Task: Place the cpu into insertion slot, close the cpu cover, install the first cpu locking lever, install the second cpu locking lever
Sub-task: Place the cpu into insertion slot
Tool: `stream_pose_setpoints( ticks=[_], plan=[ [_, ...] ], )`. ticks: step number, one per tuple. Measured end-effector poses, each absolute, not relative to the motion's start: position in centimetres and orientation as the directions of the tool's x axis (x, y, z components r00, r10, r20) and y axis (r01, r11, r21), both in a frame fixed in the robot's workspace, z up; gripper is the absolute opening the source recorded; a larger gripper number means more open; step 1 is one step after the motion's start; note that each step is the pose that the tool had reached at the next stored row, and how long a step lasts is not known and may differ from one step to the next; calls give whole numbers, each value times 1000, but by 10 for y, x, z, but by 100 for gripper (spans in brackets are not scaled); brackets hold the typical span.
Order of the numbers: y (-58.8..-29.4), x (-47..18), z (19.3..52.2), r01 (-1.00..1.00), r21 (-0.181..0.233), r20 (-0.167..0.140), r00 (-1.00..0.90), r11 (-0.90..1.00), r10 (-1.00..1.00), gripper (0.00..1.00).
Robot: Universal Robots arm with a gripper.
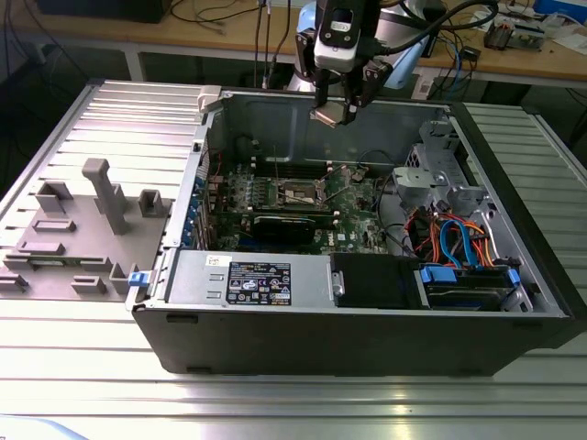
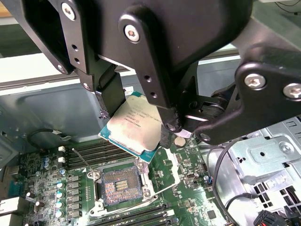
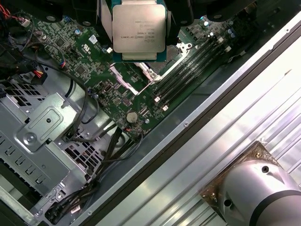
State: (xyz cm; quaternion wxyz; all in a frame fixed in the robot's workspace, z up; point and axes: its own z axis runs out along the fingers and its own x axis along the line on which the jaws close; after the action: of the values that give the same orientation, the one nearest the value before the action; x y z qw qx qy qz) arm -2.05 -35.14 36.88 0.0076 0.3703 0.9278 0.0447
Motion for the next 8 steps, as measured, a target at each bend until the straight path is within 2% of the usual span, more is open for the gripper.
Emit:
stream_pose_setpoints(
  ticks=[8],
  plan=[
    [-351, -20, 369, 692, 89, 19, -721, 717, 693, 54]
  ],
)
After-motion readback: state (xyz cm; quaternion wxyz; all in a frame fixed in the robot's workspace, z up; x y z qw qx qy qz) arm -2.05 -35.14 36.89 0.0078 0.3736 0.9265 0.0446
